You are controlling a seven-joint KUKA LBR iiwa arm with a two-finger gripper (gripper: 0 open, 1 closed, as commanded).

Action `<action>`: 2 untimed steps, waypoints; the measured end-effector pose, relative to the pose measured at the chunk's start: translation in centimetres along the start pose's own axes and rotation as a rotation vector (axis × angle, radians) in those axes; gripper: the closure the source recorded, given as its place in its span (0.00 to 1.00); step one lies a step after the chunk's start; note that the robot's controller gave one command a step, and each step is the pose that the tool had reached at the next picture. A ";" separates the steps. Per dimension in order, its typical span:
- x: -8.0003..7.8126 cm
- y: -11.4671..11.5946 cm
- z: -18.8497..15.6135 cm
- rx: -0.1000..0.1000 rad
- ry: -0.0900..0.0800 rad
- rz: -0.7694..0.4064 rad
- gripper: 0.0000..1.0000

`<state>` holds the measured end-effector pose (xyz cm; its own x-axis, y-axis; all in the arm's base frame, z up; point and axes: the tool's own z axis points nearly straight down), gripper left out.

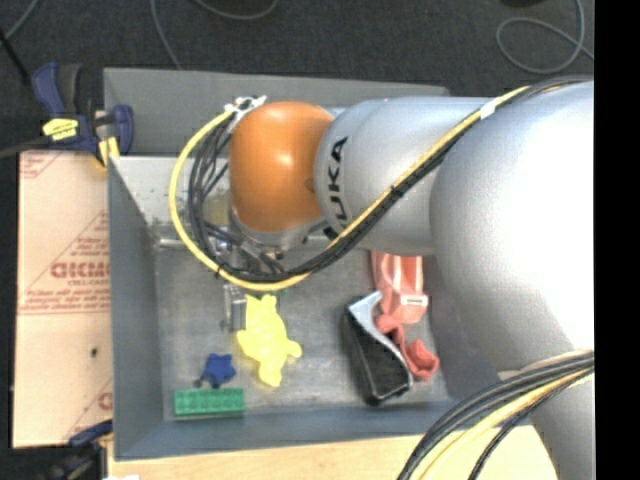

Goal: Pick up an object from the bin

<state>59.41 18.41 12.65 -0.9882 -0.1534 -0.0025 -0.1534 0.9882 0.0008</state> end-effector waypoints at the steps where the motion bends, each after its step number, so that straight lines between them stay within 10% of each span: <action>1: 1.0 -3.3 -1.8 0.000 0.002 0.193 0.00; 2: 3.1 -1.9 0.5 0.002 -0.002 -0.105 0.00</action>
Offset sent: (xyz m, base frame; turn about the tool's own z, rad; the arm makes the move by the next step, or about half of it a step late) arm -0.0480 -0.0066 -0.0271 -0.2229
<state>56.60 16.03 12.12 -0.9667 -0.2557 -0.0046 -0.2557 0.9668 -0.0014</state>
